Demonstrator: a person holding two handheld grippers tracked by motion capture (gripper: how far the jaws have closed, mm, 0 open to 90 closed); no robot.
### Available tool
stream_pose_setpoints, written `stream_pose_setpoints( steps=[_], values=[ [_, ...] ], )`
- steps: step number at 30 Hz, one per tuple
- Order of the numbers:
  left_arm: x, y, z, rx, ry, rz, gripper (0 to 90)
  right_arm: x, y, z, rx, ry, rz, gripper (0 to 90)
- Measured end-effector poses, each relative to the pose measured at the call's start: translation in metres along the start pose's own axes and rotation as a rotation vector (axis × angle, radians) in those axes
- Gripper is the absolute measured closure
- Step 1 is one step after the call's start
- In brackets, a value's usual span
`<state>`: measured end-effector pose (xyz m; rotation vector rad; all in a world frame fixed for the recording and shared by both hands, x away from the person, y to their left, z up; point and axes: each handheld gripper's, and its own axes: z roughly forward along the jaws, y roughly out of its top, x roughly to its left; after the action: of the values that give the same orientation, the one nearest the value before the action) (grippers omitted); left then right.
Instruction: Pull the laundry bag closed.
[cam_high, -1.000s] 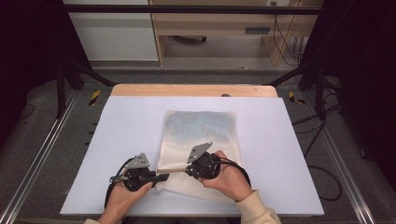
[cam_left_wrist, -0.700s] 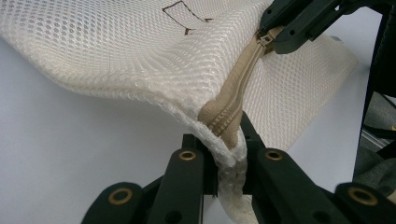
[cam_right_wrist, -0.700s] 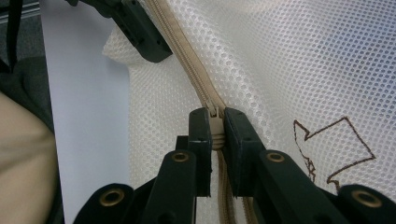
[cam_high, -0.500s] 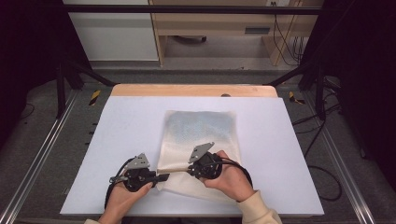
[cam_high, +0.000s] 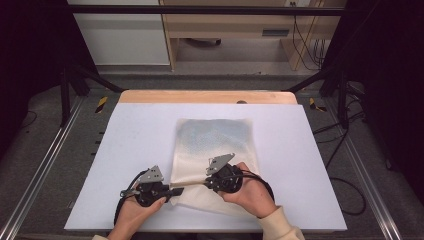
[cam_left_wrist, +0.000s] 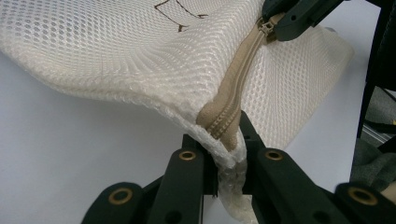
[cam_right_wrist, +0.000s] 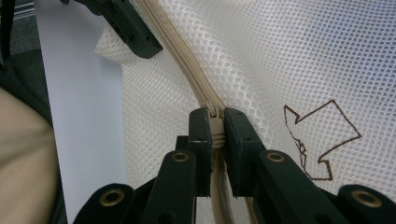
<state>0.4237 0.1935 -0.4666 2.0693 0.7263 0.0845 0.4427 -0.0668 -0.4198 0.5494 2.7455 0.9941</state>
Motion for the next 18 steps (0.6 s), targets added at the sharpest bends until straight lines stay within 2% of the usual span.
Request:
stream_pose_setpoints(
  steps=[18],
  values=[
    [-0.005,0.001,0.004,0.01,0.0,0.023,83.8,0.001,-0.015,-0.009,-0.008,-0.014,0.031,82.1]
  ],
)
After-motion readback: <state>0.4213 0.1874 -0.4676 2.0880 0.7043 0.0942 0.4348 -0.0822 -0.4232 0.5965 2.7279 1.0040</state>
